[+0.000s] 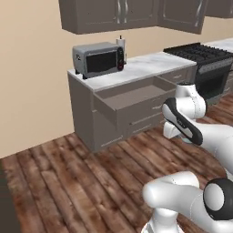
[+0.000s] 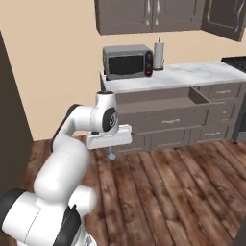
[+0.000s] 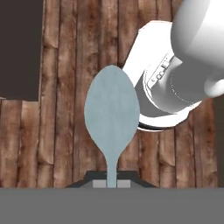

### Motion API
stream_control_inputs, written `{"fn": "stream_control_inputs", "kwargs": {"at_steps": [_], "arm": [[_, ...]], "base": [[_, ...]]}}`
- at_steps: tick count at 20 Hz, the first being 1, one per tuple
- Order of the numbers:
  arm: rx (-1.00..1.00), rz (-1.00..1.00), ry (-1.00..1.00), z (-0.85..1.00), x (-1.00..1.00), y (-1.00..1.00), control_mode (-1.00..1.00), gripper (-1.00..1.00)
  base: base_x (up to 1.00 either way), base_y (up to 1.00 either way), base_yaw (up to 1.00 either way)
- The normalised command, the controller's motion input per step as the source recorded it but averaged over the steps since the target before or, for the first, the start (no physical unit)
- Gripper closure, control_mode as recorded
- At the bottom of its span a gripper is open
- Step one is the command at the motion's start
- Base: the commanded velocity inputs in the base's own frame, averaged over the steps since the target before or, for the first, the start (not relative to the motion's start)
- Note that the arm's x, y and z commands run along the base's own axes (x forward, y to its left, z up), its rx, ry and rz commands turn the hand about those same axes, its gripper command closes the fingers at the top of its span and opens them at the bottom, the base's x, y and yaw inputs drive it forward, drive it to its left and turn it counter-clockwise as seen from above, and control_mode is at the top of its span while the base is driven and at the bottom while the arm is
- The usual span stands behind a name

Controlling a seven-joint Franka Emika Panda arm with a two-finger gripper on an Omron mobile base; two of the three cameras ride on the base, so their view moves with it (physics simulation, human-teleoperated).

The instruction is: Organize the utensils by type. Pick up the wooden spoons from the counter and place them in the open cabinet. Then pick up the metallic utensils from the counter and place them in the open drawer.

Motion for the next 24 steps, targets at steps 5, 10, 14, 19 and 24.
{"fn": "stream_control_inputs", "kwargs": {"at_steps": [5, 10, 14, 19, 24], "arm": [[0.00, 0.00, 0.00, 0.00, 0.00, 0.00, 1.00, 1.00], [0.00, 0.00, 0.00, 0.00, 0.00, 0.00, 1.00, 1.00], [0.00, 0.00, 0.00, 0.00, 0.00, 0.00, 1.00, 1.00], [0.00, 0.00, 0.00, 0.00, 0.00, 0.00, 1.00, 1.00], [0.00, 0.00, 0.00, 0.00, 0.00, 0.00, 1.00, 1.00]], "base": [[0.89, 0.69, -0.29], [0.83, 0.69, -0.34], [0.76, 0.77, -0.29], [0.71, 0.70, -0.41], [0.54, 0.59, -0.63]]}}
